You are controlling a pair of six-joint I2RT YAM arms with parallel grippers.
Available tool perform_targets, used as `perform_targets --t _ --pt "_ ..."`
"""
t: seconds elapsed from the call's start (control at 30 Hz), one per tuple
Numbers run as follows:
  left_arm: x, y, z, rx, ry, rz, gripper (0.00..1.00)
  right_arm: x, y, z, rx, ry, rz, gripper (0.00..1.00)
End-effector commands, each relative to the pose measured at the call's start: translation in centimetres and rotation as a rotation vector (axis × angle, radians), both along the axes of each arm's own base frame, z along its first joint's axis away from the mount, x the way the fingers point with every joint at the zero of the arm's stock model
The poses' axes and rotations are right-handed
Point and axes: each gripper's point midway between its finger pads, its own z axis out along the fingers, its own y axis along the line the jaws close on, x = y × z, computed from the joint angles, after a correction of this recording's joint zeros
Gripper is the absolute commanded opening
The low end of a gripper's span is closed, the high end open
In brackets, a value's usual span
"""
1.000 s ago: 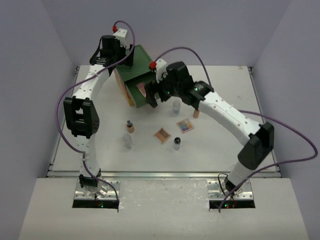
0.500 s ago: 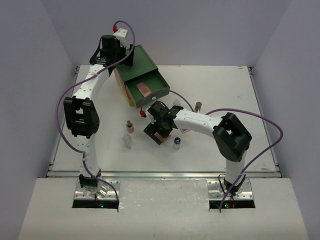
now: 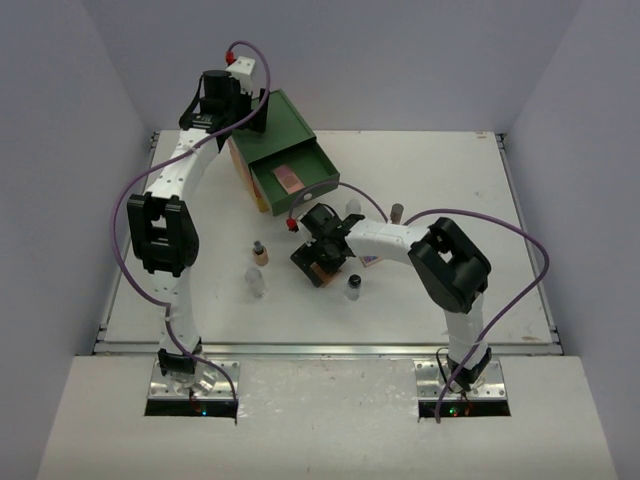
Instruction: Organize the makeup
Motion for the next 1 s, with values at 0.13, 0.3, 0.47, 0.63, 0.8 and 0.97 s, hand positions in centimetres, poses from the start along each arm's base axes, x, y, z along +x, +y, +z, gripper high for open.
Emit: perform_targets --t 0.13,0.3,0.47,0.63,0.8,0.97 --pt "0.1 0.3 0.5 0.012 -0.001 0.003 1.0 -0.5 0.0 -1.7 -0.022 -0.007 -0.031 0.82" --pt "0.2 0.3 0.6 0.009 -0.005 0.003 1.0 -1.4 0.9 1.3 0.01 -0.075 0.062 0.37" --pt "0.2 0.2 0.6 0.008 -0.004 0.0 1.0 -2.4 3.6 7.5 0.153 -0.143 0.197 0.22" --pt "0.2 0.2 0.6 0.011 -0.005 -0.002 1.0 -3.9 8.3 19.3 0.496 -0.252 0.368 0.23" --pt "0.2 0.3 0.4 0.01 0.001 0.003 1.0 1.9 9.3 29.3 0.627 -0.501 0.269 0.22" --pt "0.1 0.2 0.4 0.011 0.002 0.002 1.0 11.1 8.3 28.9 0.52 -0.548 -0.005 0.24"
